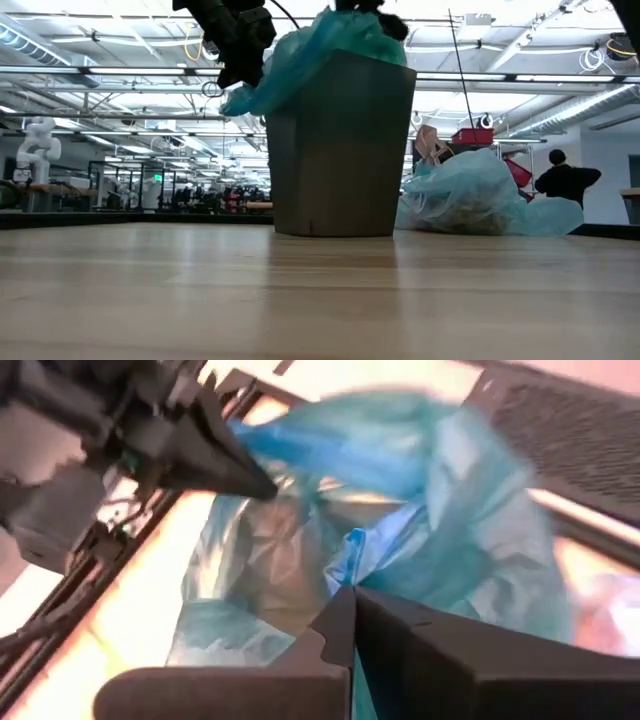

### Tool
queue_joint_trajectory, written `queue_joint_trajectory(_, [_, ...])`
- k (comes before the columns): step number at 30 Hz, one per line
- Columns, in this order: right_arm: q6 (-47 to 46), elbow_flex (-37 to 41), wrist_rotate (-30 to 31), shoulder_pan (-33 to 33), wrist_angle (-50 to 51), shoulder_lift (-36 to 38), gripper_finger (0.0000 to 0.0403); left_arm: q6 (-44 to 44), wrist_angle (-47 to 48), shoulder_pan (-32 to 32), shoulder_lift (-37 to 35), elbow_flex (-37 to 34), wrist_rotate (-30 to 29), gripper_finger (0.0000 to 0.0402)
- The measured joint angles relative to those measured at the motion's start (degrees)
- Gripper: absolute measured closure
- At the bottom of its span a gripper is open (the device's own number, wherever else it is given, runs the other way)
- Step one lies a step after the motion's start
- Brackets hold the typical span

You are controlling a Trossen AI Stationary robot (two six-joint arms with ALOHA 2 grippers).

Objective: Place trash/remove bag and relplace
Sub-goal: Insert the dark blue trash bag into the trash bin

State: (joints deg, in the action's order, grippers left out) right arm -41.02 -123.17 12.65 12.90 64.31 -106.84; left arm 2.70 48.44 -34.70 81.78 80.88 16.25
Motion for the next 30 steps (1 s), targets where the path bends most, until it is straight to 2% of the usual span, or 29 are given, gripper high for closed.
queue_joint_trajectory(8, [-3.2, 0.0, 4.0, 0.2, 8.4, 5.0, 0.0403, 0.0, 0.0, 0.0, 0.0, 0.0, 0.0, 0.0401])
queue_joint_trajectory(13, [-6.9, 0.0, 5.5, 0.2, 18.5, 4.8, 0.0403, 0.6, -0.4, 0.0, 0.1, 0.0, 0.0, 0.0402])
queue_joint_trajectory(16, [-8.0, 0.1, 7.1, 0.1, 21.3, 4.5, 0.0403, 1.5, -1.4, 0.0, 0.4, 0.0, 0.0, 0.0402])
queue_joint_trajectory(24, [-6.8, 3.7, 8.5, 4.4, 16.5, 4.6, 0.0403, 1.6, -6.2, 0.0, 0.4, 0.0, 0.0, 0.0402])
queue_joint_trajectory(30, [-4.5, 9.2, 4.6, 8.6, 11.7, 4.5, 0.0403, 2.5, -6.1, -0.3, 1.1, 0.0, 0.0, 0.0402])
